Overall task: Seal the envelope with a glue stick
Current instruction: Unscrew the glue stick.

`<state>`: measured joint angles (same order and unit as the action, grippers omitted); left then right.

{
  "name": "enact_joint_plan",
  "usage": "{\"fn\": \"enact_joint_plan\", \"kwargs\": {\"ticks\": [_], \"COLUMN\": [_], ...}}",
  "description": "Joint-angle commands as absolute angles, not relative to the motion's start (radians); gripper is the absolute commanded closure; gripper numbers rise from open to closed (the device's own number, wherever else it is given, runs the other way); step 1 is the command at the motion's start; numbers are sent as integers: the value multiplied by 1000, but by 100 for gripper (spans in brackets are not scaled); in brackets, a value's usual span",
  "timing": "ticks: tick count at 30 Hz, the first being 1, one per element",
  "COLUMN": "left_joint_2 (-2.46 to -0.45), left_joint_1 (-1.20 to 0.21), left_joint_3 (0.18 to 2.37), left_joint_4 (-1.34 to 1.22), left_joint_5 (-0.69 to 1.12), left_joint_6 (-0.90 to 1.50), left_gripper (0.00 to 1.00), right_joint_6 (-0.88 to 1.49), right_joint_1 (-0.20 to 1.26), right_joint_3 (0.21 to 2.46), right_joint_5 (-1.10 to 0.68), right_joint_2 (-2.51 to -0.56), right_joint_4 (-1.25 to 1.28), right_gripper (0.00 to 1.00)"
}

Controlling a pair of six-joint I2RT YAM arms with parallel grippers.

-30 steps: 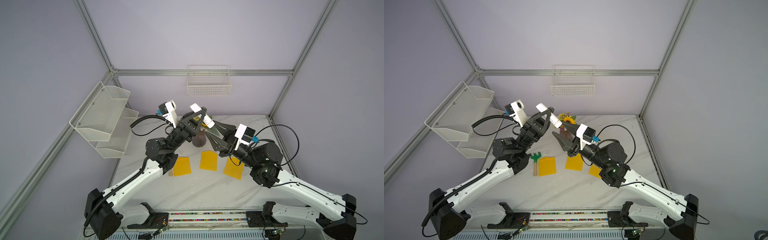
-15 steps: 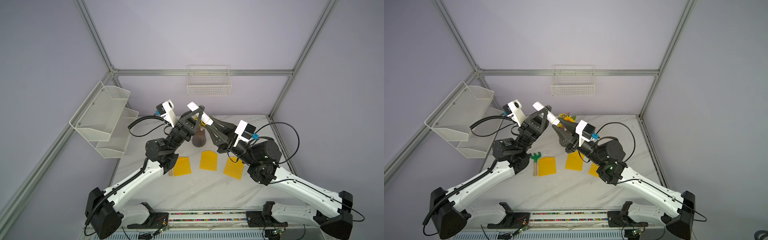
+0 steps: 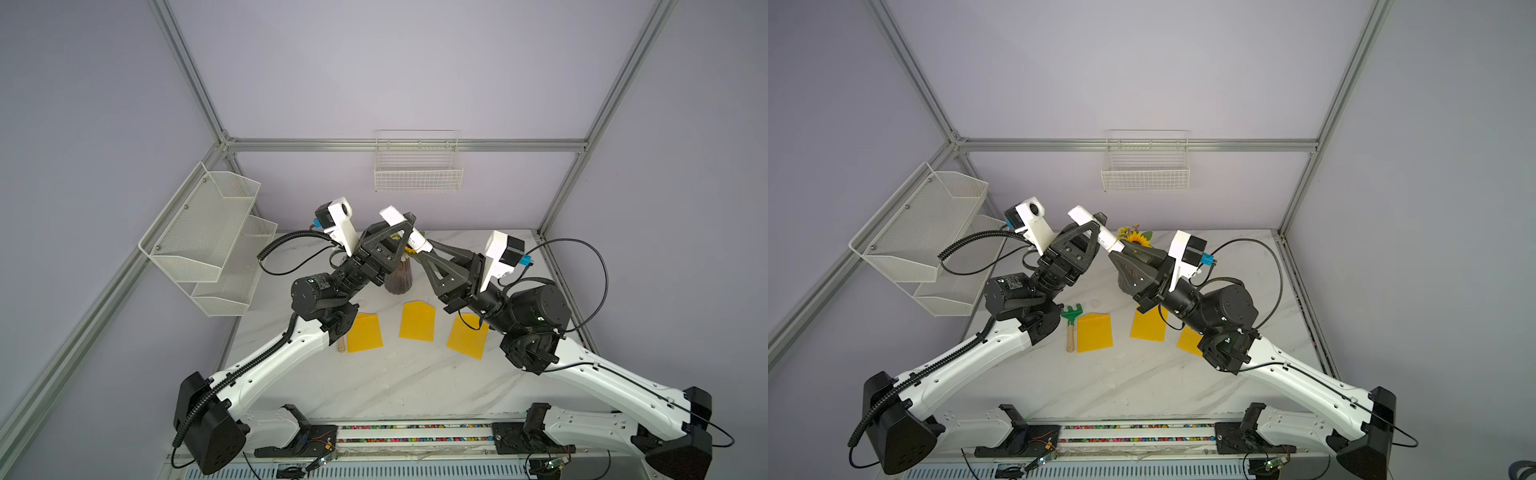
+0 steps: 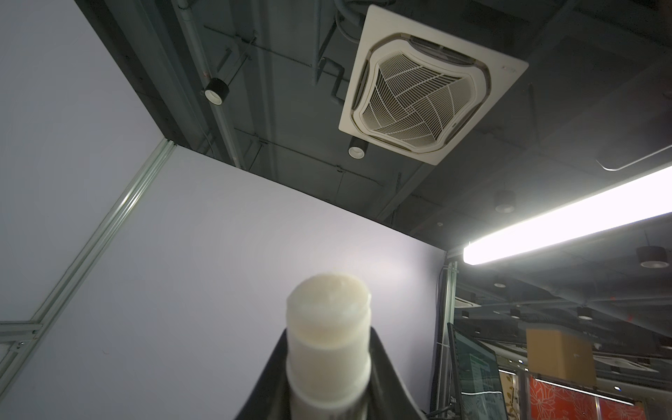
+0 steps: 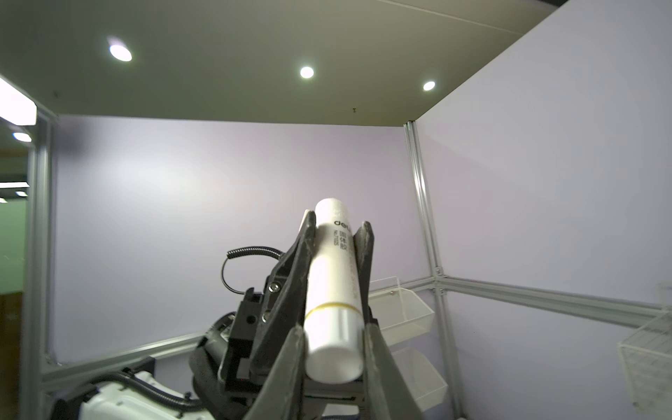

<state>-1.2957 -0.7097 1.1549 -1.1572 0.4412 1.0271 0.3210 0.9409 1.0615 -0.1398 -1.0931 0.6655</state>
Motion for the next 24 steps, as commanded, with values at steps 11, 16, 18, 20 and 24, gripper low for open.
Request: {"fn": "enact_joint_plan", "kwargs": {"ticks": [11,16,18,20,24], "left_joint_2": [-1457,-1436,-1422,-1376,-1343], "left_joint_1": [-716,-716,-716,-716,-716], "left_joint_3": [1308,1293,1271,1243,1187], "left_joint_4": [-1332,-1246,-1190,-1144,-1110], "left_joint_5": [718,674,637,582,461], "left_joint_6": [1056,1024,1003,990,1031], "left_gripper": [100,100,100,100,100], "right_joint_6": [1099,1019,956,870,655], "right_joint_1": [947,947,946,947,947], "right_joint_3": [967,1005,1005,997,1016], "right_joint_5": [-164,-171,-152,-112,-50], "right_joint_2": [-1101,-1078,-1056,-1023,-983], "right_joint_4": [997,872,819,755,631], "right_gripper": [91,74,62,54,49]}}
